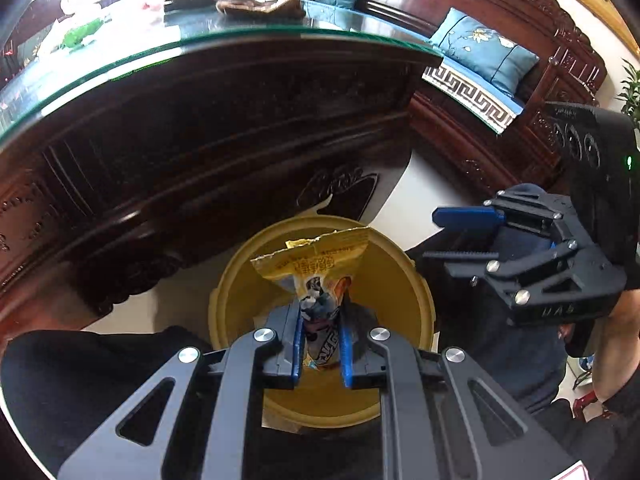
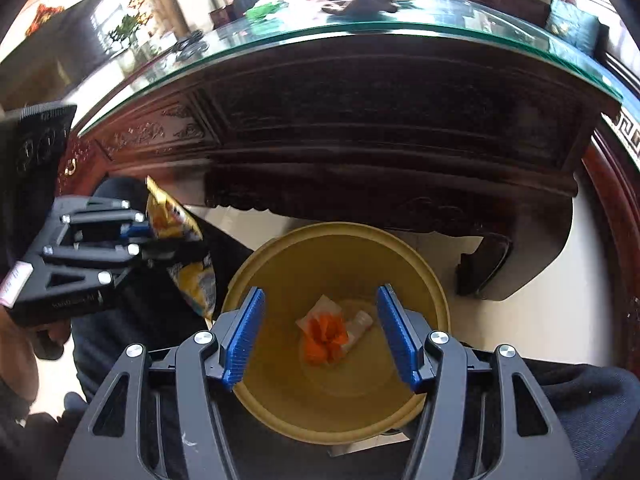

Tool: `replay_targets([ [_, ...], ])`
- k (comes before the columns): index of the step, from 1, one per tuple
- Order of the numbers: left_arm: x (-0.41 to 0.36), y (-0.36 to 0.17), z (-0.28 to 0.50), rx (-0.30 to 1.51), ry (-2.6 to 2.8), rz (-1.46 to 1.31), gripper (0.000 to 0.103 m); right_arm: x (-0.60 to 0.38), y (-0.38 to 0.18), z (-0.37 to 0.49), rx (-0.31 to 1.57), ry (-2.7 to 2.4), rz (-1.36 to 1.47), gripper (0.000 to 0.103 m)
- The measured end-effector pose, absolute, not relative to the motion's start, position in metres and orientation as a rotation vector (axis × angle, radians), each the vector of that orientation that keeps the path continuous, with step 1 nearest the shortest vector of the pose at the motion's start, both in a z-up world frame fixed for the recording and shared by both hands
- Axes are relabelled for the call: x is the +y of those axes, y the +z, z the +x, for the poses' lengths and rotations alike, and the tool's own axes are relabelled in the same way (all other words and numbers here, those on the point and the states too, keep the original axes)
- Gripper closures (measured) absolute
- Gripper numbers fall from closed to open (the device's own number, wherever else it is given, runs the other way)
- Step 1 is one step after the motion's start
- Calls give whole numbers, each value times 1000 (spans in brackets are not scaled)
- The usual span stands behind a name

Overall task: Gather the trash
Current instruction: 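Carry both items over the yellow bin and open both tools to drop them, then move both tools back to the table toward the brown cloth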

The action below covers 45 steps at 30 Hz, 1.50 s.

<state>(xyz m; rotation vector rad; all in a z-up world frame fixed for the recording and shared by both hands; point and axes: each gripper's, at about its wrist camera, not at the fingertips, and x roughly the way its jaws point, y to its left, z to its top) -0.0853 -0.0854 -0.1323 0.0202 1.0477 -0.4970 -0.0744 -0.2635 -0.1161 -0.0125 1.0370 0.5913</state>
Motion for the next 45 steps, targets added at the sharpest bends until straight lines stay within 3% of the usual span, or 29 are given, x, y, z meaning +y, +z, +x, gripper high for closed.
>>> replay_targets([
  [12,-107,-149,-78,1097,-547,41,88,-298,-114,-68,1022,524,56,46],
  [14,-108,-151,-77,1104,-573,17,67,-299,-114,-68,1022,518,53,46],
  [15,-110,-152,-75,1102,-582,10,40,-300,-114,-67,1023,519,51,46],
  [16,-111,-152,-76,1095,-585,13,28,-300,-114,-67,1025,520,52,46],
  [35,-103,-134,-70,1038,-548,26,28,-293,-101,-62,997,550,43,46],
  [41,-88,-111,-56,973,-487,28,19,-286,-84,-48,954,576,37,45],
  [45,-75,-91,-42,917,-443,16,11,-280,-70,-34,917,585,53,37],
])
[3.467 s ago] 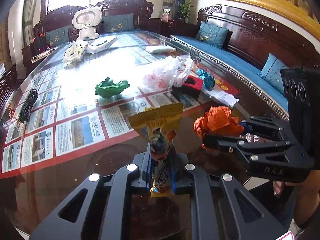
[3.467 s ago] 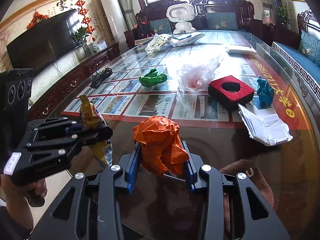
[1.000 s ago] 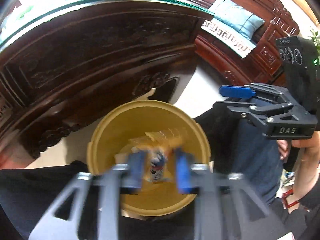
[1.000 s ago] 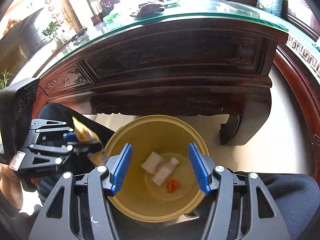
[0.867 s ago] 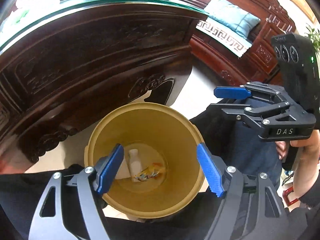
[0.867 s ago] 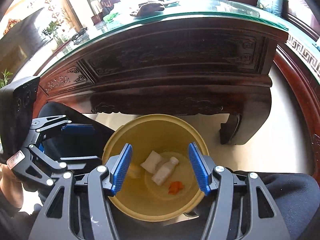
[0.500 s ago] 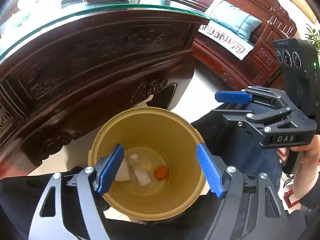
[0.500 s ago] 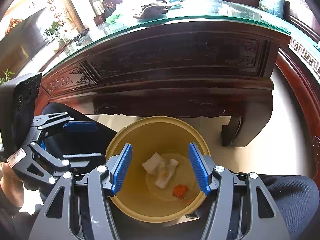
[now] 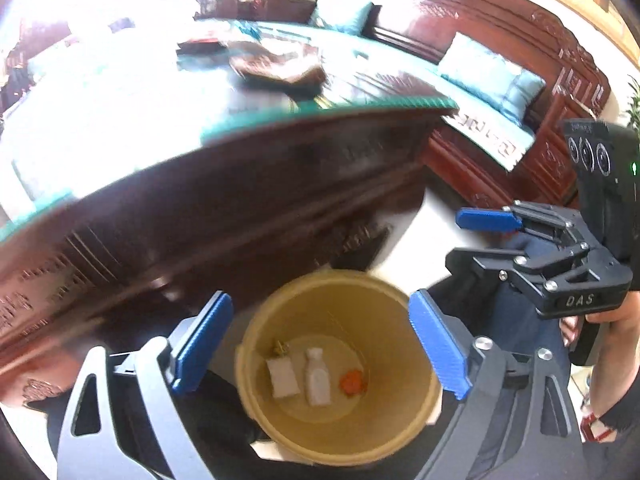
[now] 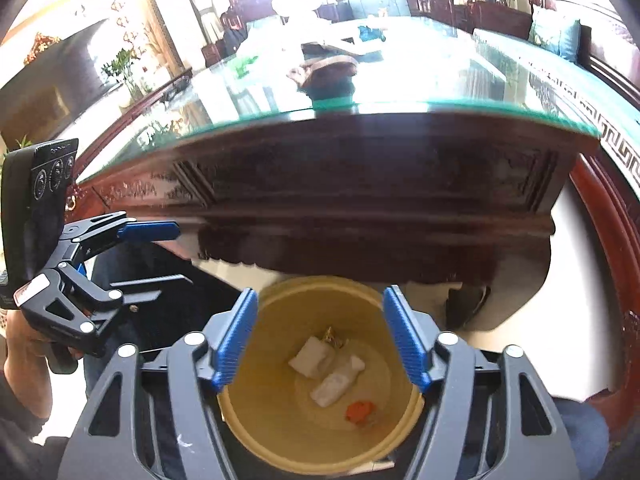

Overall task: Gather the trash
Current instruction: 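Move both tools back to the table toward the brown cloth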

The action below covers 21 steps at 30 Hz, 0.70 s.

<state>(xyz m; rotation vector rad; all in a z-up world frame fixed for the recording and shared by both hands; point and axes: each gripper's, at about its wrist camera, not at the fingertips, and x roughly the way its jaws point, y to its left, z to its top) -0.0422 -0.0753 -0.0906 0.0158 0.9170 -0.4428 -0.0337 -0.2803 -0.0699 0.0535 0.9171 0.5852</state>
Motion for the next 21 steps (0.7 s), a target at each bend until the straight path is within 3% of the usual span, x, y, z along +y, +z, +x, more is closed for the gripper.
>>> replay_targets([
  [3,-65,-73,-31,868,-409,-1,5,-277,-54,-20,868,593,76,29],
  [9,-42,-39,0,781,-356,-40,4,-267,-20,8,766,571,58,15],
  [21,-10,-17,65,751,-287,-67,4,-232,3,70,676,523,-50,13],
])
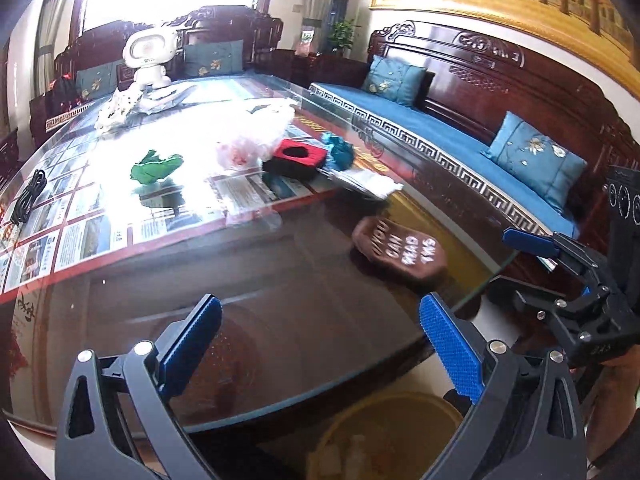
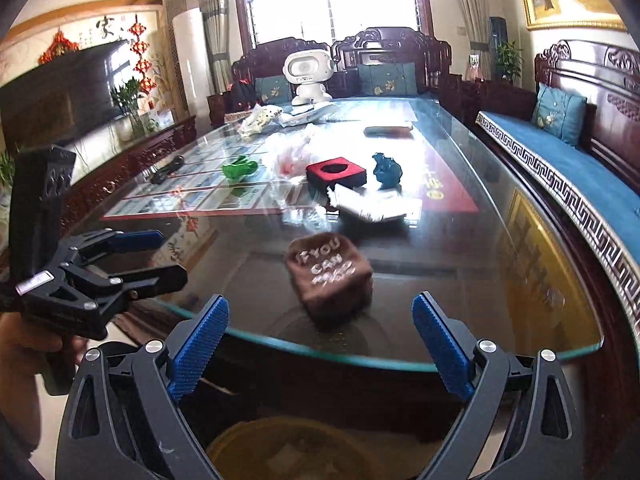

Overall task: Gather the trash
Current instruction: 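Move both tools back to the table toward the brown cloth, then grasp the brown cloth with the right tool while the left tool grasps the white napkin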

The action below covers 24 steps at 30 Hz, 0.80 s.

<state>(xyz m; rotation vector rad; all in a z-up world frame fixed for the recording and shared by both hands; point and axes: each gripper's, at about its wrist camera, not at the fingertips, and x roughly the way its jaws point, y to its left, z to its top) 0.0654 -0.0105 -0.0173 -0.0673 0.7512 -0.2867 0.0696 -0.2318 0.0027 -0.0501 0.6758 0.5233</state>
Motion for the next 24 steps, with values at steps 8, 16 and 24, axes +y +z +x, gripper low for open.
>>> replay_targets([
  [8,-3,-22,103,787,-264,-74,4,-210,-11,112,706,509,-117,14],
  [16,-4,-32,123,820,-294,-85,4,-198,-25,132,780,581,-103,23],
  [24,-20,-37,128,842,-354,-32,4,-196,-30,138,800,609,-136,34],
])
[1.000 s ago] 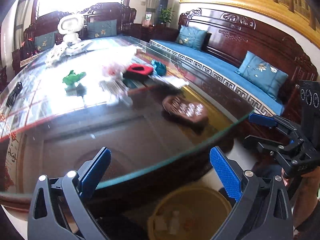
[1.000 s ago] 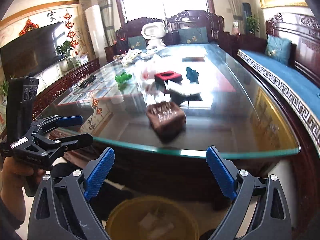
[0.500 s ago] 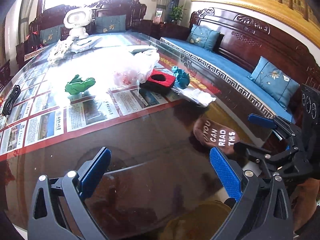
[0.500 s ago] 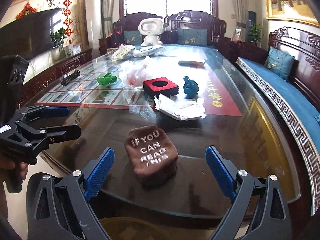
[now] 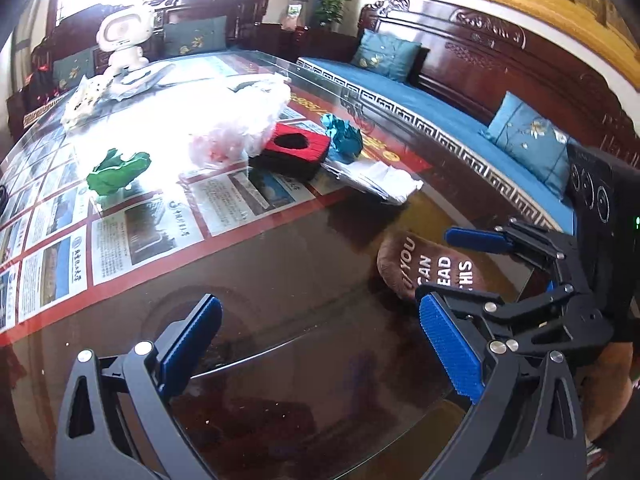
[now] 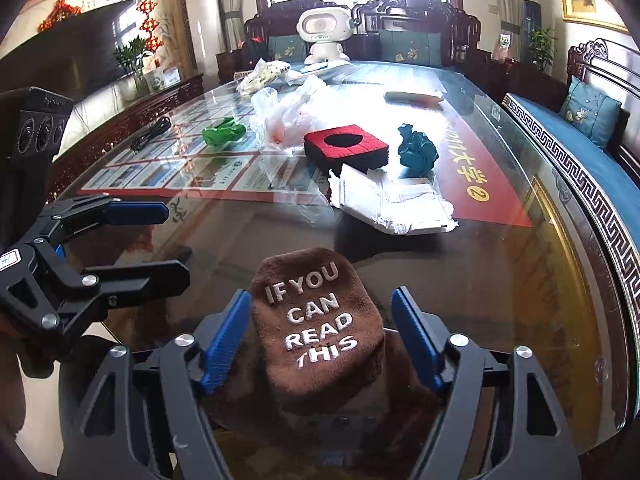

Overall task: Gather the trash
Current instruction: 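Grasp the brown cloth with the right tool while the left tool grasps the white napkin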

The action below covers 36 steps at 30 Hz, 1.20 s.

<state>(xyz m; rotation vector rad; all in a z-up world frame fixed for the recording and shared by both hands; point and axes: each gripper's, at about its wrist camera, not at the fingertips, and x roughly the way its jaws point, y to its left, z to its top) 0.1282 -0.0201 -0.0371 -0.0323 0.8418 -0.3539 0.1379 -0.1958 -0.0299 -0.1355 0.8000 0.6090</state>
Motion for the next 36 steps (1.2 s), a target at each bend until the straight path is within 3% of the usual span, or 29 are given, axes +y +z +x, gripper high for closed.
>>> replay_targets([
  [9,-19,-37,128,856,-334,-27,4,-191,-37,142,801,637,-193,40],
  [10,-19,-37,129,858,-334,-28,4,-191,-37,142,800,645,-191,44],
  [12,-20,-36,129,859,-331,-27,4,-193,-35,140,799,675,-182,70],
  [14,-22,-35,130,859,-327,-23,4,-194,-34,139,807,707,-164,86],
  [20,-34,-31,136,857,-345,-37,4,-214,-32,136,809,747,-105,90],
  [36,-116,-37,221,878,-295,-59,4,-351,-26,138,755,579,145,89],
])
